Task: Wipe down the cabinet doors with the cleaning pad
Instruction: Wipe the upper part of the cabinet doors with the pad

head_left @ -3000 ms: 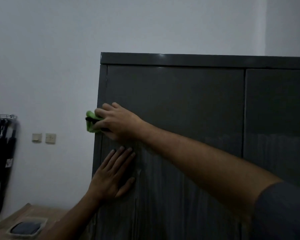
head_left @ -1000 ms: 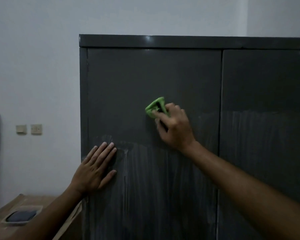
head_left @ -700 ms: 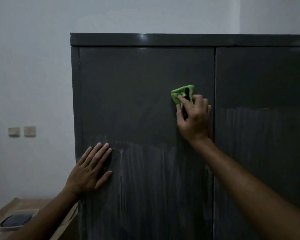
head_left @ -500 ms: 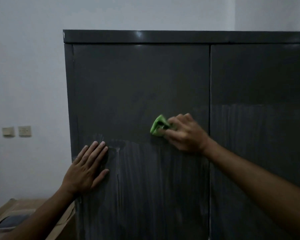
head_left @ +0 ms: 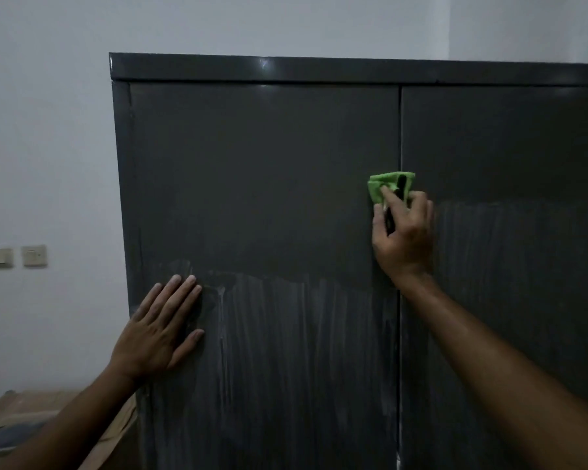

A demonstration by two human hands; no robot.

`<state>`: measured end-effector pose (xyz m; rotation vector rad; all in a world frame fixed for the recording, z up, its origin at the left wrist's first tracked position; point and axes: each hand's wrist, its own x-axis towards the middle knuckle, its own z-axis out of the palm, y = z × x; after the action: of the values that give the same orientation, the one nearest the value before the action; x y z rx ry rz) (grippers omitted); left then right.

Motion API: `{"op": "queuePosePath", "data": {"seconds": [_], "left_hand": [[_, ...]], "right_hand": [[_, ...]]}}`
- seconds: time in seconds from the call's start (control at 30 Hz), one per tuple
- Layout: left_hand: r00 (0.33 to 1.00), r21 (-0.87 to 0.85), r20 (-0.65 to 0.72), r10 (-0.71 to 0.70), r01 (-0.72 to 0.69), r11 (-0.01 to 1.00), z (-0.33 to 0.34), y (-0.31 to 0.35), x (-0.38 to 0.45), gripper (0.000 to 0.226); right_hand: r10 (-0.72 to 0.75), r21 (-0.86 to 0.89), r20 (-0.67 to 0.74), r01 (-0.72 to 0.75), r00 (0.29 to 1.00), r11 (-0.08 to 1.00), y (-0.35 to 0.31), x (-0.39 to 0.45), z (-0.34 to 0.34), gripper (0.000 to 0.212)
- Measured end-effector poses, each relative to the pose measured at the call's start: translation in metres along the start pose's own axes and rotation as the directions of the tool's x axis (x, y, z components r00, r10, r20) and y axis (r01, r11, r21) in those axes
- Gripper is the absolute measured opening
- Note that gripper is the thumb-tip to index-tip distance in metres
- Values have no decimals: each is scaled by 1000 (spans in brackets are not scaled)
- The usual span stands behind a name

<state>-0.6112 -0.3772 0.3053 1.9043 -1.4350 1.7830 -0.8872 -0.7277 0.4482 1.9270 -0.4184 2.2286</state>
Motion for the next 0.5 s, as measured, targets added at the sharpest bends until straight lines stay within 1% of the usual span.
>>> {"op": "queuePosePath", "data": {"seconds": [0.03, 0.07, 0.1, 0.13, 0.17, 0.2, 0.23, 0.27, 0.3, 0.33, 0.37, 0.4, 0.43, 0.47, 0.5], "left_hand": [[1000, -1, -2, 0, 0, 1000, 0, 0, 0, 83], [1000, 0, -4, -1, 1, 1000, 0, 0, 0, 83], [1000, 1, -4, -1, 1, 1000, 0, 0, 0, 83], [1000, 2, -5, 1, -1, 1000, 0, 0, 0, 83], [1000, 1, -5, 1, -1, 1000, 0, 0, -1, 83], [1000, 2, -3, -3, 3, 1000, 1, 0, 0, 82], [1000, 2, 1, -8, 8, 1000, 0, 0, 0, 82], [1000, 2, 2, -11, 11, 1000, 0, 0, 0, 82], [1000, 3, 1, -13, 13, 1000, 0, 1, 0, 82], [1000, 5, 1, -12, 12, 1000, -1, 1, 1, 82], [1000, 7, 0, -10, 10, 1000, -1, 1, 1, 81], [1000, 10, 0, -10, 10, 1000, -1, 1, 2, 81], [1000, 12, 2, -9, 9, 1000, 0, 0, 2, 80], [1000, 13, 8, -6, 6, 1000, 1, -1, 0, 80], [1000, 13, 13, -4, 4, 1000, 2, -2, -1, 79]], "right_hand": [[-25, 4, 10, 24, 1000, 1000, -5, -10, 2, 33], [-174, 31, 71, 173, 982, 984, -8, -22, 4, 33], [-391, 73, 150, 384, 908, 920, -7, -33, 1, 32], [-566, 102, 215, 558, 796, 823, 1, -34, -5, 30], [-646, 100, 237, 643, 726, 759, 12, -24, -9, 28], [-625, 57, 229, 631, 746, 774, 23, -13, -12, 26], [-500, -11, 188, 510, 846, 860, 33, -2, -14, 25], [-276, -56, 120, 284, 954, 957, 40, 8, -17, 25], [-35, -54, 45, 37, 998, 998, 44, 10, -19, 25], [101, -49, -4, -101, 995, 994, 43, 5, -20, 26], [110, -44, -8, -110, 994, 993, 39, -4, -20, 26], [-5, -36, 37, 6, 999, 999, 35, -17, -19, 26], [-216, -13, 113, 219, 970, 976, 34, -30, -20, 26], [-427, 19, 198, 432, 882, 902, 38, -39, -24, 25], [-547, 32, 248, 558, 800, 829, 48, -34, -28, 25]]}}
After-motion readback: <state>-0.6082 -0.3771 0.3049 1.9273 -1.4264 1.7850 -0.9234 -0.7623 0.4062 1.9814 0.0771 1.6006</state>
